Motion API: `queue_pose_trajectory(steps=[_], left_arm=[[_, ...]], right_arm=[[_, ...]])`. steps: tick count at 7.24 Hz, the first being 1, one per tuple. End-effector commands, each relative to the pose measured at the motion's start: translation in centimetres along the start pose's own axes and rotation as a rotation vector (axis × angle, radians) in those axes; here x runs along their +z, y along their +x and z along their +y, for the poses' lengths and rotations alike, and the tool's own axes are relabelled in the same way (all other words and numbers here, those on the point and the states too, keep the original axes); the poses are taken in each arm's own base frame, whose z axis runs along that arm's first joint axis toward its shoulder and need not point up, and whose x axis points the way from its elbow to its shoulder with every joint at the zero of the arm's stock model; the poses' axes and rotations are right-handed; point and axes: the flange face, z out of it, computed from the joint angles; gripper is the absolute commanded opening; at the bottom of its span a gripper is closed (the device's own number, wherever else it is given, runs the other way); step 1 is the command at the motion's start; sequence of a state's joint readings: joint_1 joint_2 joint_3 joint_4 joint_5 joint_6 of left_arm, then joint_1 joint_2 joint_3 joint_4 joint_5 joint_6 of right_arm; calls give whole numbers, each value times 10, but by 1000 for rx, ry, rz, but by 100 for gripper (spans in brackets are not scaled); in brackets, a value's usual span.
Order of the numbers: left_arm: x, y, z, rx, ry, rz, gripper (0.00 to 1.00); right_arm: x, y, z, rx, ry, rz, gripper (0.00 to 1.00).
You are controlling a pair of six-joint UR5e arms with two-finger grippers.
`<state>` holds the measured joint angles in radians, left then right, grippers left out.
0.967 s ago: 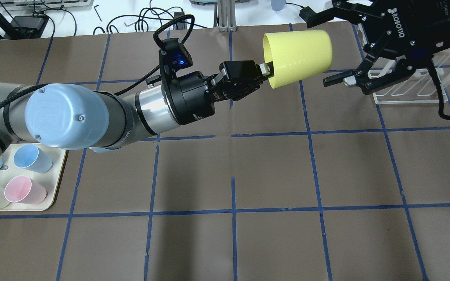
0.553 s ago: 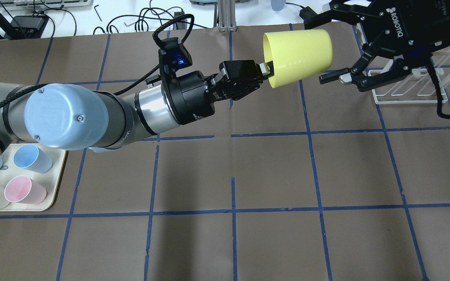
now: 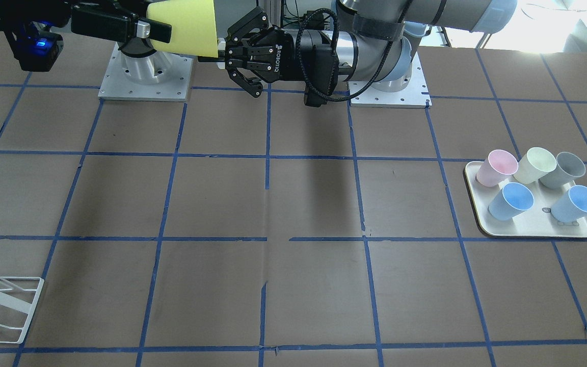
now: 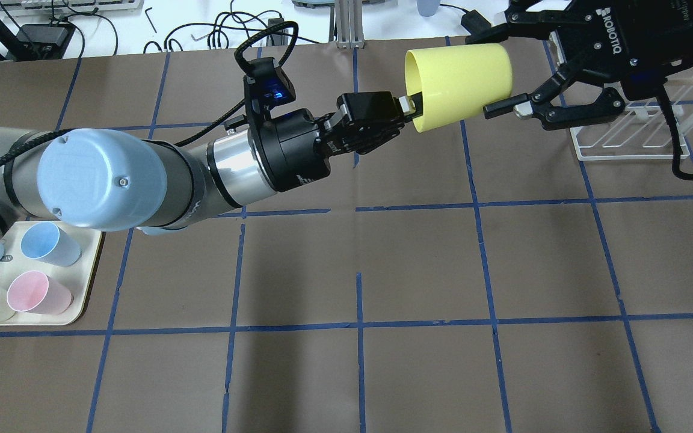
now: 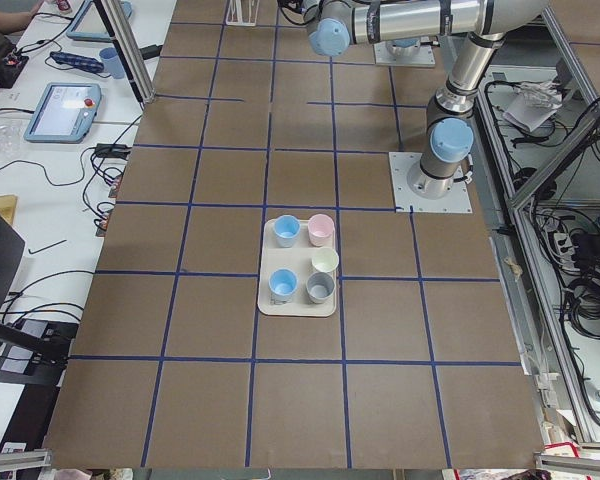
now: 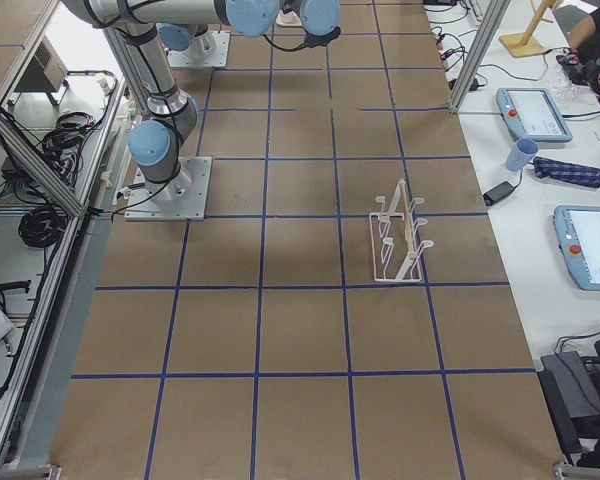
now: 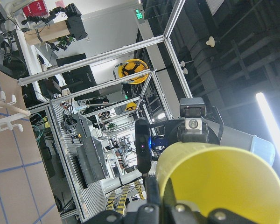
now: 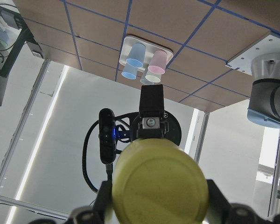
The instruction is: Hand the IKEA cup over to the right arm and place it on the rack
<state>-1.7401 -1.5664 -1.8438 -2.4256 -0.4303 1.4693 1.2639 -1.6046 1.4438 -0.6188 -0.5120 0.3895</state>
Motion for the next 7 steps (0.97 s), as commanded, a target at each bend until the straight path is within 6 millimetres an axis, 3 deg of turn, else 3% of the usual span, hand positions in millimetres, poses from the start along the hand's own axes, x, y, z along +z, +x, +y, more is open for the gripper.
queue_pose_trajectory(steps=[1, 3, 5, 7], left_arm=[[0, 1, -1, -14, 1, 0, 83], [1, 3, -3, -18, -2, 2, 91], [-3, 3, -6, -45, -1, -3, 96], [-23, 5, -26, -68, 39, -15, 100]], right_arm=[[0, 0, 0, -1, 0, -1, 52], [-2, -2, 1, -7, 5, -3, 51], [-7, -8, -1, -95, 68, 16, 41], [-24, -12, -5, -208, 207, 94, 40]])
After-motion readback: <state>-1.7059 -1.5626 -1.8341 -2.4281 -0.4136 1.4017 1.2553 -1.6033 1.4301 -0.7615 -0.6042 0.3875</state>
